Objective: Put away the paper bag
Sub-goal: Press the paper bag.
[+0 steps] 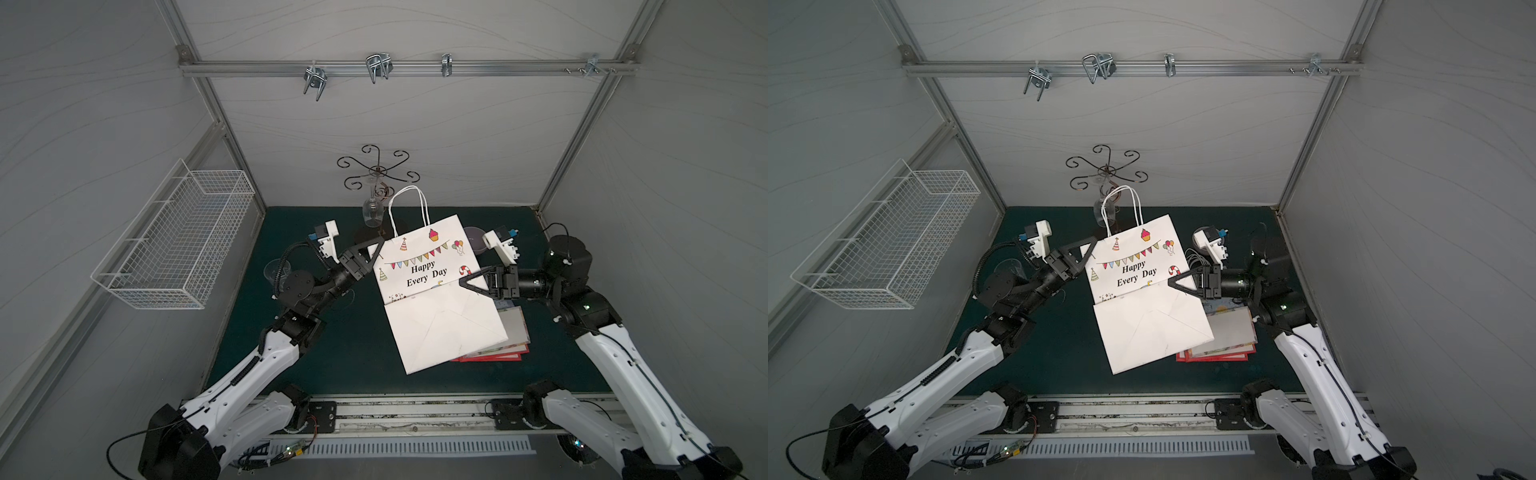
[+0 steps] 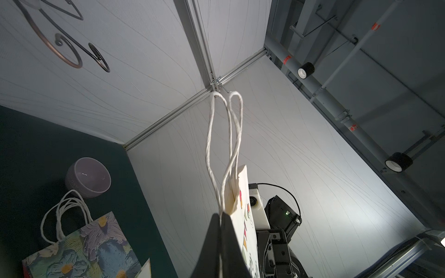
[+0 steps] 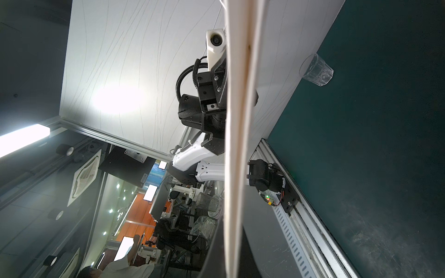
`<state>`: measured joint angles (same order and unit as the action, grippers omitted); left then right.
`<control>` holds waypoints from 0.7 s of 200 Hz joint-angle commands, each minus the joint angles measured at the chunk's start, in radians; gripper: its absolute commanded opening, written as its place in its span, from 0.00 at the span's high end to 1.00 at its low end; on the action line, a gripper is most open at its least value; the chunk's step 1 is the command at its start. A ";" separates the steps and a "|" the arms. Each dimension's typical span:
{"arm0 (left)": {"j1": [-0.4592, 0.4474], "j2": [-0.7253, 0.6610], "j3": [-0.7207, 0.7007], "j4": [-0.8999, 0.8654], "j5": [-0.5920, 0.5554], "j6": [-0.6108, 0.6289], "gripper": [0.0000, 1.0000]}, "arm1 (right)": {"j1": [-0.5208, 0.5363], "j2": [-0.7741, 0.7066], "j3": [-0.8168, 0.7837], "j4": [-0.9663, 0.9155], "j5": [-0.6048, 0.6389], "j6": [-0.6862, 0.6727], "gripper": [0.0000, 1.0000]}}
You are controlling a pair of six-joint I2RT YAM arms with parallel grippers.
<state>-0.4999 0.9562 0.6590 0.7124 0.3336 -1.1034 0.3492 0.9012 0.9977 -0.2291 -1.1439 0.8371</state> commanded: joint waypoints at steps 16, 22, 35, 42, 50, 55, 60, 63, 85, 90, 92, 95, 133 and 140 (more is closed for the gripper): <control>0.007 -0.046 0.015 -0.014 0.074 -0.063 0.42 | -0.007 0.011 0.080 0.016 0.007 -0.018 1.00; 0.006 -0.056 0.006 -0.037 0.079 -0.075 0.34 | -0.007 0.017 0.093 0.021 0.015 -0.019 1.00; 0.007 -0.081 -0.022 -0.055 0.088 -0.105 0.21 | -0.009 0.037 0.121 0.030 0.033 -0.026 1.00; 0.006 -0.097 -0.041 -0.061 0.090 -0.123 0.11 | -0.010 0.047 0.137 0.026 0.045 -0.033 1.00; 0.007 -0.117 -0.053 -0.078 0.096 -0.139 0.04 | -0.012 0.059 0.150 0.026 0.052 -0.040 1.00; 0.006 -0.127 -0.059 -0.094 0.105 -0.145 0.02 | -0.013 0.067 0.159 0.027 0.058 -0.045 1.00; 0.006 -0.137 -0.061 -0.110 0.117 -0.150 0.01 | -0.014 0.074 0.165 0.027 0.061 -0.049 1.00; 0.006 -0.141 -0.061 -0.116 0.128 -0.153 0.00 | -0.013 0.079 0.170 0.028 0.063 -0.049 1.00; 0.005 -0.161 -0.063 -0.113 0.213 -0.173 0.00 | -0.012 0.109 0.188 0.034 0.067 -0.055 1.00; 0.006 -0.166 -0.065 -0.111 0.228 -0.178 0.00 | -0.012 0.114 0.191 0.035 0.067 -0.056 1.00; 0.005 -0.168 -0.064 -0.111 0.233 -0.179 0.00 | -0.011 0.115 0.192 0.037 0.067 -0.056 1.00; 0.005 -0.170 -0.064 -0.111 0.243 -0.179 0.00 | -0.010 0.117 0.193 0.037 0.068 -0.056 1.00; -0.020 -0.155 -0.040 -0.111 0.327 -0.154 0.02 | -0.003 0.133 0.191 0.042 0.074 -0.059 1.00; -0.029 -0.145 -0.030 -0.111 0.341 -0.144 0.03 | -0.003 0.133 0.188 0.042 0.078 -0.058 1.00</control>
<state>-0.5034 0.7956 0.5892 0.5709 0.5701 -1.2488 0.3408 1.0351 1.1702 -0.2180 -1.0752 0.7967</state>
